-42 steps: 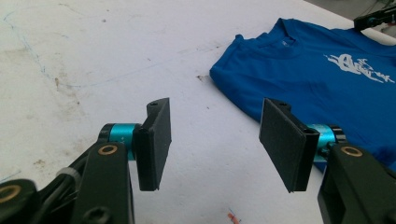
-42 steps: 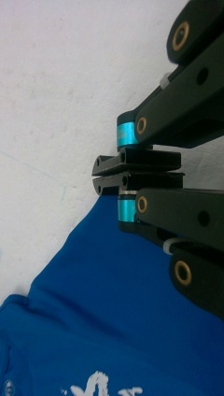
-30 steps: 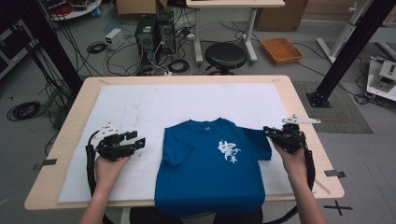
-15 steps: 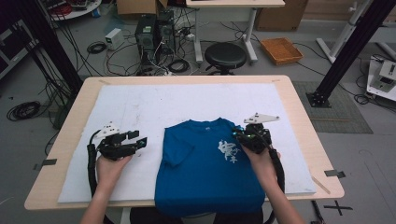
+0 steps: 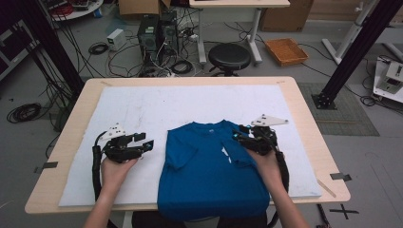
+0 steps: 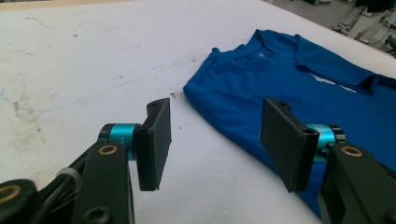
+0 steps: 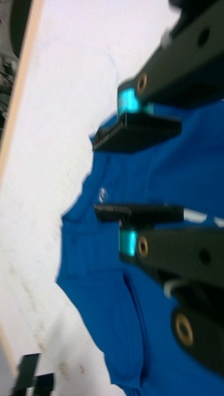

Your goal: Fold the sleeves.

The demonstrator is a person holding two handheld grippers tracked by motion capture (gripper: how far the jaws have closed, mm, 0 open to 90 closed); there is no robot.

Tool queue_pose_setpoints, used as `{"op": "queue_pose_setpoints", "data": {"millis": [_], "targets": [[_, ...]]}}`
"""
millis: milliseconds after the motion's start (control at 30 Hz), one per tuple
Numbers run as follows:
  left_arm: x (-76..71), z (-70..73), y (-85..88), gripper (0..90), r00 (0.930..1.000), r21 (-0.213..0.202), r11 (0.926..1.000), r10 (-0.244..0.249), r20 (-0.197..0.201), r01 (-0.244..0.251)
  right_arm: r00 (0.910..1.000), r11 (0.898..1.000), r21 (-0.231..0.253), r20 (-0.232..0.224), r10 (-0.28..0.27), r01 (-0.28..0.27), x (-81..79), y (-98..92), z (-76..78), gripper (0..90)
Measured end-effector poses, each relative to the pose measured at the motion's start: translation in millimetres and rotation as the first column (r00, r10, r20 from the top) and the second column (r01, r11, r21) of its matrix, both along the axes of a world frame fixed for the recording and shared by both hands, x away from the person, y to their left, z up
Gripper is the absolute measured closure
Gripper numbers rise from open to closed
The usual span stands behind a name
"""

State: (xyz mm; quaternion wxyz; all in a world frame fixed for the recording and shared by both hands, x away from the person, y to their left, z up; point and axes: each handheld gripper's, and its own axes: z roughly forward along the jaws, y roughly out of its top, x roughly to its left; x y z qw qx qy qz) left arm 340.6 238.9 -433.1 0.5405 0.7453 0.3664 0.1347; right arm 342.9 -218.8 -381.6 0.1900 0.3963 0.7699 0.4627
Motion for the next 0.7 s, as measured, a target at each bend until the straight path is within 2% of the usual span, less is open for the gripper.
{"op": "queue_pose_setpoints", "data": {"millis": [133,167,267,400,433,567,700], "targets": [[1.2,6.6,-8.2,42.6,0.9998,-0.001,0.9999,-0.015,0.014,0.015,0.9992,0.998,0.06,0.014,-0.039,0.038,-0.9,-29.6,-1.0,49.2],[1.2,6.6,-8.2,41.7,0.9998,-0.001,0.9999,-0.015,0.014,0.015,0.9992,0.998,0.06,0.014,-0.039,0.038,-0.9,-29.6,-1.0,49.2],[3.4,13.1,-17.1,40.1,0.9999,-0.005,0.9999,-0.01,0.012,0.01,0.9958,0.991,0.101,0.009,-0.091,0.09,2.3,-57.4,-4.8,37.6],[3.6,15.4,-23.2,37.3,0.9998,-0.001,1.0,-0.009,0.016,0.009,0.9934,0.987,0.116,0.025,-0.112,0.108,1.9,-70.5,-4.5,34.1],[2.7,16.1,-25.7,35.7,0.9997,0.003,1.0,0.002,0.026,-0.002,0.9917,0.985,0.125,0.029,-0.126,0.121,0.6,-78.3,-4.6,32.0],[-1.4,18.6,-30.7,34.1,0.9975,0.02,0.9996,0.017,0.068,-0.019,0.9904,0.983,0.13,0.033,-0.134,0.129,-0.9,-87.6,-6.2,31.0],[-4.5,20.2,-32.7,34.1,0.9968,0.03,0.9996,-0.001,0.08,-0.002,0.9904,0.982,0.135,0.031,-0.135,0.129,-0.6,-93.7,-6.6,30.0]]}}
